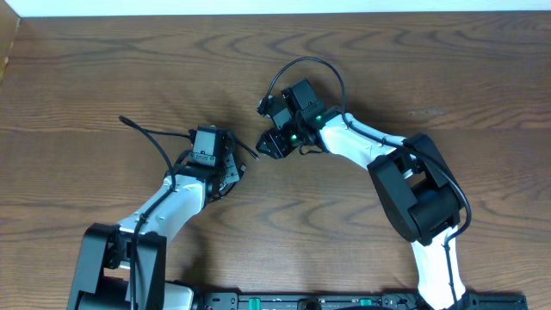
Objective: Untangle cables
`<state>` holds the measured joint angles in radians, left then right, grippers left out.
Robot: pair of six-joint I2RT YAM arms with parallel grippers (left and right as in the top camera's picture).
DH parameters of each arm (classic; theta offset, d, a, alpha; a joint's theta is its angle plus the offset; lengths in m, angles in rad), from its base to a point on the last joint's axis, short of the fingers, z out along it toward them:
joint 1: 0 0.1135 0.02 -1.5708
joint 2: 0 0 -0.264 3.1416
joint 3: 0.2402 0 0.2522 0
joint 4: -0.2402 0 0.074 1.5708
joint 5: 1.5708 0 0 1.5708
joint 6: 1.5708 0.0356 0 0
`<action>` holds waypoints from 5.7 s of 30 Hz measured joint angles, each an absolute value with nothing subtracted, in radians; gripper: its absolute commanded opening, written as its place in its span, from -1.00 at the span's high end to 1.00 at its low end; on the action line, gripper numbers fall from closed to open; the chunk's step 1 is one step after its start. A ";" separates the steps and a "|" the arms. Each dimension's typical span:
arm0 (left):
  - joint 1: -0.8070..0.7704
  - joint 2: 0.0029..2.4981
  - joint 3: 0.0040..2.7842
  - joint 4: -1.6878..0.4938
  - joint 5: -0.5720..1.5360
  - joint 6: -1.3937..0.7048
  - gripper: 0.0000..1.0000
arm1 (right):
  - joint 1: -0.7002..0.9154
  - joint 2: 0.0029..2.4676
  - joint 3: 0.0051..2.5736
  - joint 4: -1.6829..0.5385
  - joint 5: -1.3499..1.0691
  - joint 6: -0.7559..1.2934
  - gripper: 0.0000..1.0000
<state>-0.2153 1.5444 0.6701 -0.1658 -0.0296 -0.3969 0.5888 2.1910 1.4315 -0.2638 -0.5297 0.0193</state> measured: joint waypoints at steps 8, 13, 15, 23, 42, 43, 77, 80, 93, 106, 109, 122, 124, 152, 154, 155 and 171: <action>-0.215 1.551 0.670 -0.161 -0.037 -0.400 0.41 | 0.589 2.191 1.431 -0.264 -0.530 0.019 0.10; -0.215 1.540 0.670 -0.160 -0.044 -0.401 0.41 | 0.589 2.191 1.432 -0.265 -0.530 0.019 0.10; -0.215 1.516 0.670 -0.165 -0.044 -0.401 0.41 | 0.589 2.191 1.432 -0.265 -0.530 0.019 0.10; -0.215 1.440 0.670 -0.193 -0.020 -0.401 0.42 | 0.589 2.191 1.432 -0.266 -0.530 0.019 0.10; -0.214 1.502 0.670 -0.213 0.105 -0.336 0.50 | 0.589 2.191 1.433 -0.266 -0.530 0.019 0.09; -0.214 1.502 0.670 -0.213 0.113 -0.325 0.50 | 0.589 2.191 1.433 -0.266 -0.530 0.019 0.10; 0.033 1.462 0.677 -0.262 0.258 -0.221 0.47 | 0.723 2.202 1.433 -0.060 -0.559 0.157 -0.27; 0.033 1.492 0.677 -0.256 0.261 -0.227 0.47 | 0.752 2.218 1.433 -0.064 -0.506 0.154 0.35; 0.033 1.531 0.677 -0.227 0.235 -0.259 0.47 | 0.735 2.221 1.439 -0.184 -0.506 0.176 0.59; 0.033 1.538 0.677 -0.223 0.218 -0.296 0.47 | 0.726 2.205 1.461 -0.392 -0.552 0.201 0.51; 0.033 1.538 0.677 -0.221 0.215 -0.306 0.37 | 0.726 2.204 1.491 -0.442 -0.546 0.199 0.41; 0.033 1.513 0.683 -0.204 0.265 -0.454 0.38 | 0.724 2.204 1.572 -0.327 -0.438 0.085 0.14; 0.033 1.513 0.683 -0.201 0.256 -0.490 0.45 | 0.724 2.204 1.572 -0.311 -0.427 0.082 0.16; -0.061 1.622 0.712 -0.105 0.155 -0.665 0.59 | 0.642 2.217 1.572 -0.361 -0.392 0.071 0.26; -0.061 1.620 0.715 -0.124 0.154 -0.667 0.59 | 0.642 2.217 1.572 -0.360 -0.392 0.071 0.26; -0.061 1.618 0.716 -0.131 0.154 -0.669 0.58 | 0.642 2.217 1.572 -0.360 -0.392 0.071 0.25; -0.062 1.620 0.951 -0.516 0.071 -0.596 0.58 | 0.642 2.217 1.572 -0.358 -0.392 0.071 0.24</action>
<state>-0.0620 1.6199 0.9508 -0.5163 0.0708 -0.5964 0.6422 2.2173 1.5719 -0.3576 -0.3920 0.0711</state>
